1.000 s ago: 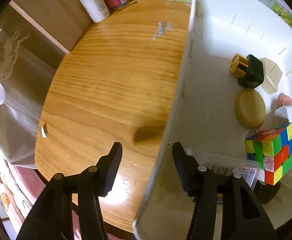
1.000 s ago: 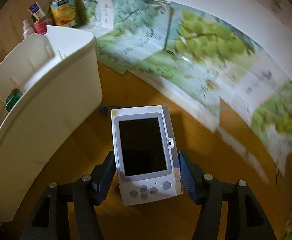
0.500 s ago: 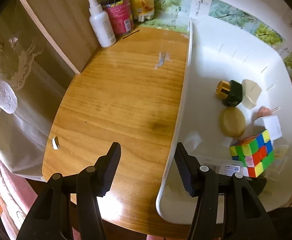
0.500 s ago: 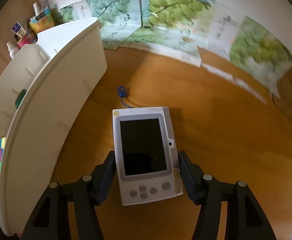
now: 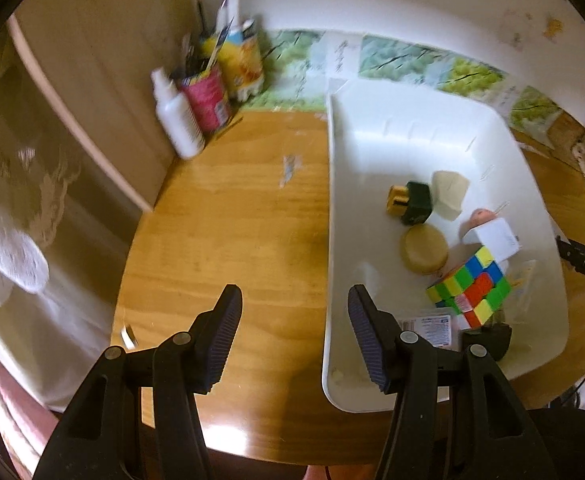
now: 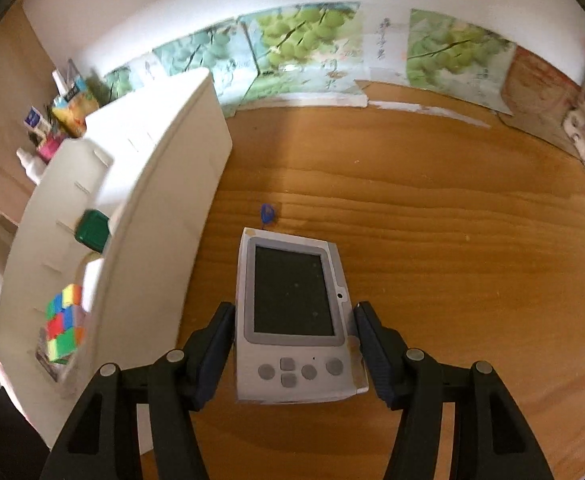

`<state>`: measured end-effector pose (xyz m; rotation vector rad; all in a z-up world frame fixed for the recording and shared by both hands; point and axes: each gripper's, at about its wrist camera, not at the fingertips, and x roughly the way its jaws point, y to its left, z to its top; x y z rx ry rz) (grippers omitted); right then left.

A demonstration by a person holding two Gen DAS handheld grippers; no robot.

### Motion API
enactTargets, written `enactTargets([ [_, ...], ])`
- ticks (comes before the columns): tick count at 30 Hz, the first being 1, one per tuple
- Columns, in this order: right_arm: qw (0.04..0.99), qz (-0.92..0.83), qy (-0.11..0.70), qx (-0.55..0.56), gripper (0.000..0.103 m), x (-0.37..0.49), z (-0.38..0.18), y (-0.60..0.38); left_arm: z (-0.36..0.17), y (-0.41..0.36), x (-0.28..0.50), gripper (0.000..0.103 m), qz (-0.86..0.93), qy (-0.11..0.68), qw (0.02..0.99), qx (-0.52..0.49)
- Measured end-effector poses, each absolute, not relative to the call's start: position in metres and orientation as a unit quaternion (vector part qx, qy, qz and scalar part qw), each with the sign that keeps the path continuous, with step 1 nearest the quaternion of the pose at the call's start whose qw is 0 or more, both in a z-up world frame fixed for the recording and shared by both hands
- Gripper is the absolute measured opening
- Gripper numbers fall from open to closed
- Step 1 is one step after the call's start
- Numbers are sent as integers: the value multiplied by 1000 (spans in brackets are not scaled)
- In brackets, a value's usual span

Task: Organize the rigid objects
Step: 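Lift the white device with the right tool while the left tool lowers the tray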

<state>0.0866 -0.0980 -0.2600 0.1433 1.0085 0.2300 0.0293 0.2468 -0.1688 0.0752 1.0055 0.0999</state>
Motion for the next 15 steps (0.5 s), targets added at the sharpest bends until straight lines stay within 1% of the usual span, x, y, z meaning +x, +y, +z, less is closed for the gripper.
enactTargets([
  [6, 890, 86, 441, 81, 61, 67, -225, -99, -152, 243, 31, 59, 22, 451, 890, 62],
  [11, 913, 92, 392, 62, 61, 50, -181, -81, -140, 237, 28, 59, 6, 423, 902, 83],
  [15, 921, 111, 370, 42, 60, 44, -158, -58, -131, 233, 23, 59, -17, 399, 913, 88],
])
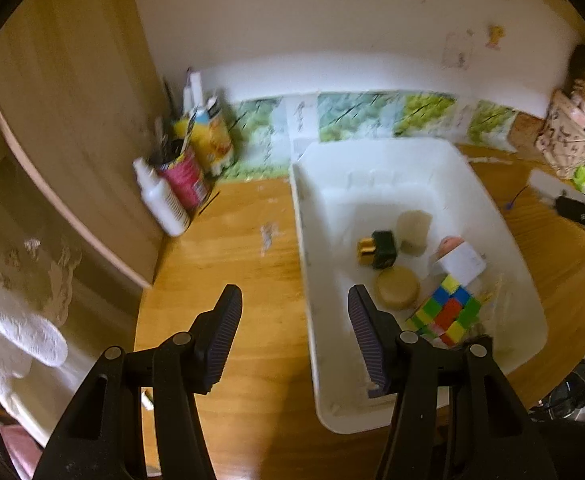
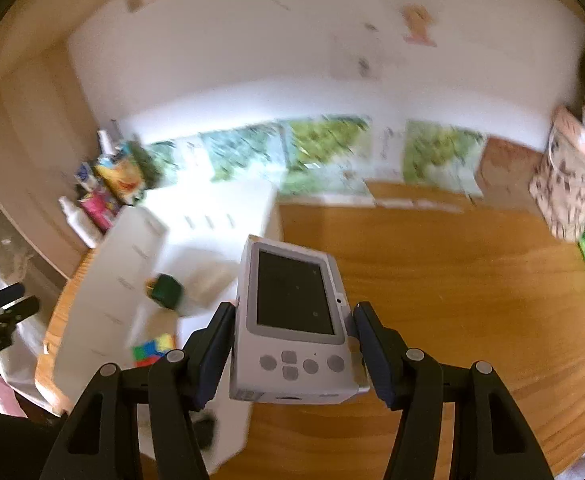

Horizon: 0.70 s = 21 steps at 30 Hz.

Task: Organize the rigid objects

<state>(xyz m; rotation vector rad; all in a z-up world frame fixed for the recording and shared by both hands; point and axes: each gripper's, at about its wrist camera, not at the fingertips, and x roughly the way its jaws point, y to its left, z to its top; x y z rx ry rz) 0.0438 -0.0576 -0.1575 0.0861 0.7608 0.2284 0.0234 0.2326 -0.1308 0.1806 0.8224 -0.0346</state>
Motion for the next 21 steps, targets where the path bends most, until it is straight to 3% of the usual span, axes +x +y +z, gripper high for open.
enactTargets([
  [1, 922, 120, 367, 36, 55, 42, -153, -50, -130, 232, 23, 59, -19, 396, 914, 87],
  [2, 923, 137, 358, 33, 27, 40, -147, -41, -129, 231, 22, 59, -20, 394, 915, 87],
  [10, 915, 205, 347, 0, 25, 35, -135, 21, -126, 222, 10, 59, -25, 390, 917, 84],
  [13, 912, 229, 340, -2, 27, 27, -132, 30, -123, 216, 1, 59, -16, 386, 918, 89],
  [15, 911, 237, 338, -3, 35, 22, -133, 28, -121, 212, -4, 60, -5, 382, 920, 89],
  [17, 912, 238, 333, 2, 52, 17, -133, 18, -118, 208, -9, 60, 10, 378, 922, 82],
  [21, 922, 209, 325, 10, 65, 10, -131, -18, -113, 200, -18, 62, 40, 371, 926, 54],
])
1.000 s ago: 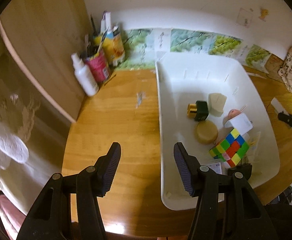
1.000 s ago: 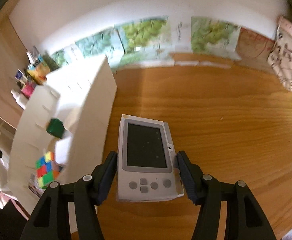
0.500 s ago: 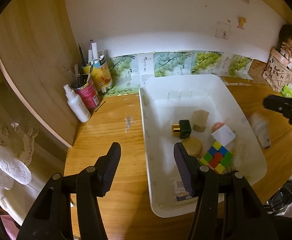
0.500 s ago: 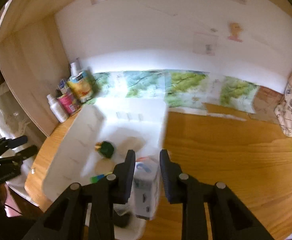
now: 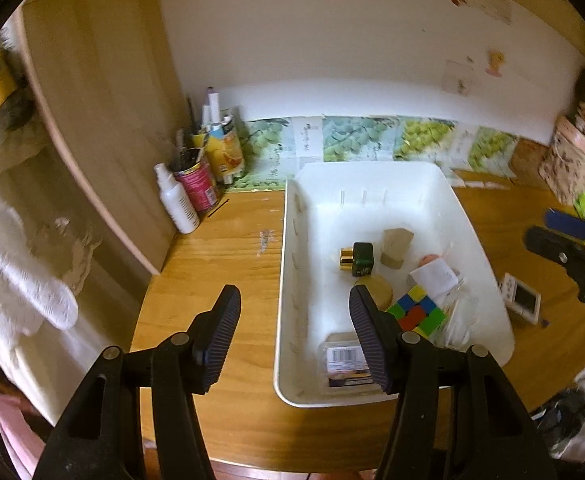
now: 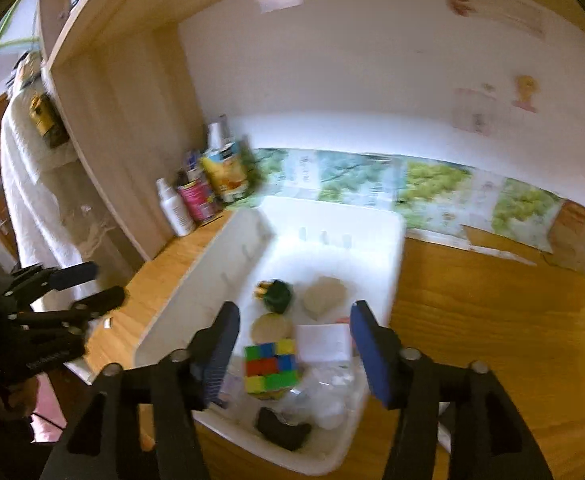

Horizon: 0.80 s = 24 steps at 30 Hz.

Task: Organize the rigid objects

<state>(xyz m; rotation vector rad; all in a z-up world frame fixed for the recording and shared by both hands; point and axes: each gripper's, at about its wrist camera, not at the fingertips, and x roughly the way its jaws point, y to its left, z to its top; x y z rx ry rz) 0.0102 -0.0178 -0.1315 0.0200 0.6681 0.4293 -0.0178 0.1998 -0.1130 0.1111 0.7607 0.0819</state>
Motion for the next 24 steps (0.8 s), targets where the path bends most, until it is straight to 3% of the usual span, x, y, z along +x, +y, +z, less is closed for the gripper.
enactTargets([
  [13, 914, 172, 366, -16, 75, -4, -181, -136, -113, 124, -53, 66, 73, 352, 933, -14],
  [24, 897, 195, 381, -105, 75, 1, -234, -134, -113, 77, -63, 66, 92, 353, 931, 2],
])
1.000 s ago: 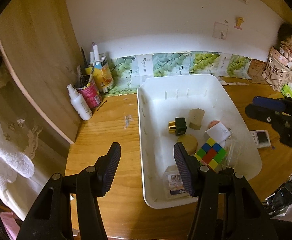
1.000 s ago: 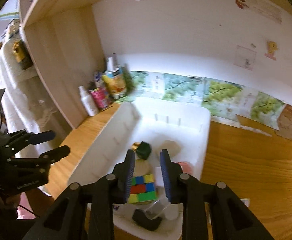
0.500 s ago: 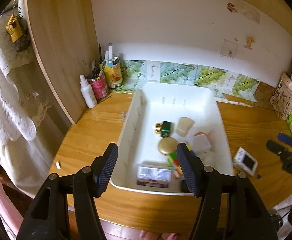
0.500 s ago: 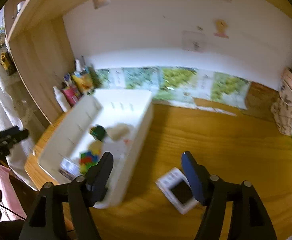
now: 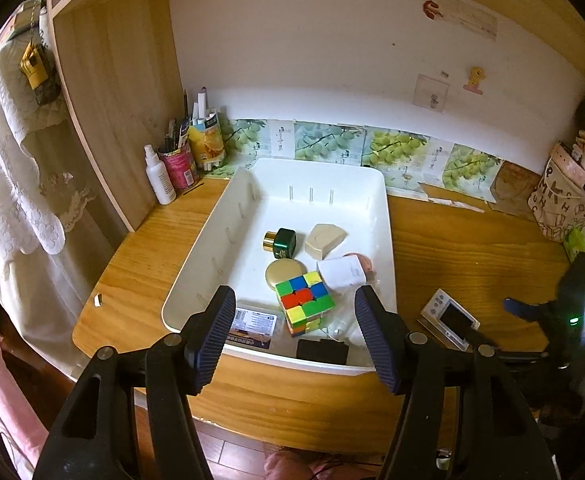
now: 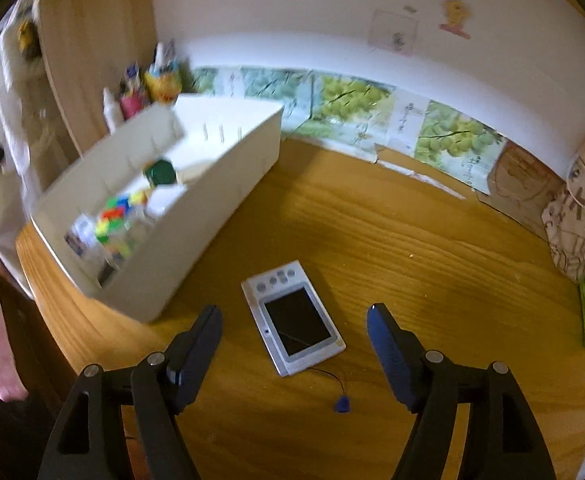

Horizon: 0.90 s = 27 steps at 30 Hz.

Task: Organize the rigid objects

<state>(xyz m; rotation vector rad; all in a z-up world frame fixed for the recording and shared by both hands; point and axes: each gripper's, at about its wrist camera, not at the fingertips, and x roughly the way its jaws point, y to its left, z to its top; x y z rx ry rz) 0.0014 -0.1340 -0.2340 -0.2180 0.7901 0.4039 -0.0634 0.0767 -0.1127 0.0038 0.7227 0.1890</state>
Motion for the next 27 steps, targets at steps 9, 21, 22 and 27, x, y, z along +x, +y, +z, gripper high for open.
enactTargets([
  [9, 879, 204, 408, -135, 75, 23, -274, -120, -122, 61, -66, 67, 82, 375, 924, 3],
  [21, 852, 214, 448, -166, 67, 58, -295, -108, -121, 83, -60, 67, 109, 371, 922, -23],
  [22, 849, 222, 453, -159, 63, 60, -295, -107, -121, 85, -59, 67, 109, 371, 922, -24],
  [27, 845, 222, 466, -137, 59, 64, -293, -107, -121, 96, -52, 67, 113, 374, 920, -26],
])
